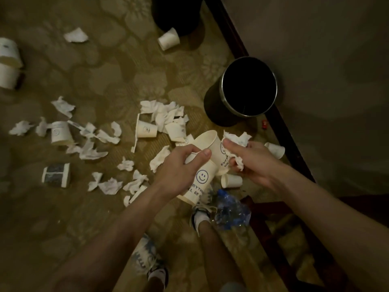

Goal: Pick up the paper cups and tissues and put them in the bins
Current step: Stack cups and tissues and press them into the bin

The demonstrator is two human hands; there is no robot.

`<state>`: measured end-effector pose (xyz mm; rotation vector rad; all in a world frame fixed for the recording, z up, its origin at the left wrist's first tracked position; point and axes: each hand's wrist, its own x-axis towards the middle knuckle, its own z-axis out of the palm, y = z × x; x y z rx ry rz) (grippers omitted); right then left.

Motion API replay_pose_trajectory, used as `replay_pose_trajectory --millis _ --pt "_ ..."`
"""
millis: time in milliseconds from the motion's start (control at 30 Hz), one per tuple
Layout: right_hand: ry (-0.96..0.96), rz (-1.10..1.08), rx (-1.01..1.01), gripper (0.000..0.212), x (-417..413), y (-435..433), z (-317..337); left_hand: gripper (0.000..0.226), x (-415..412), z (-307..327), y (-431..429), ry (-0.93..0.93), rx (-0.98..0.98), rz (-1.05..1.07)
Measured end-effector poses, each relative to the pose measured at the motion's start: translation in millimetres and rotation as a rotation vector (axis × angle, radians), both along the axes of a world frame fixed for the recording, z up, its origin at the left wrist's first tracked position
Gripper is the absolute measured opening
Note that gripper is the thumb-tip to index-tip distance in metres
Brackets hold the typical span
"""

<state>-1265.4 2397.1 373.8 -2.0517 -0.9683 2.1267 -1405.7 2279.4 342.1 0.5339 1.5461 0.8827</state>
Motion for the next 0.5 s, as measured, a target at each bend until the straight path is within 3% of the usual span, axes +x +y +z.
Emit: replay_pose_trajectory --millis 233,500 --pt "0.059 -0.111 0.066 0.006 33.3 123.6 -35.9 0.035 26.2 -25.6 146.8 0.045 -0.01 -0.077" --pt "-0.028 -0.247 0.044 0.027 52.5 219.4 -100.4 0.036 52.3 -71.3 277.3 0.161 -0.156 -0.128"
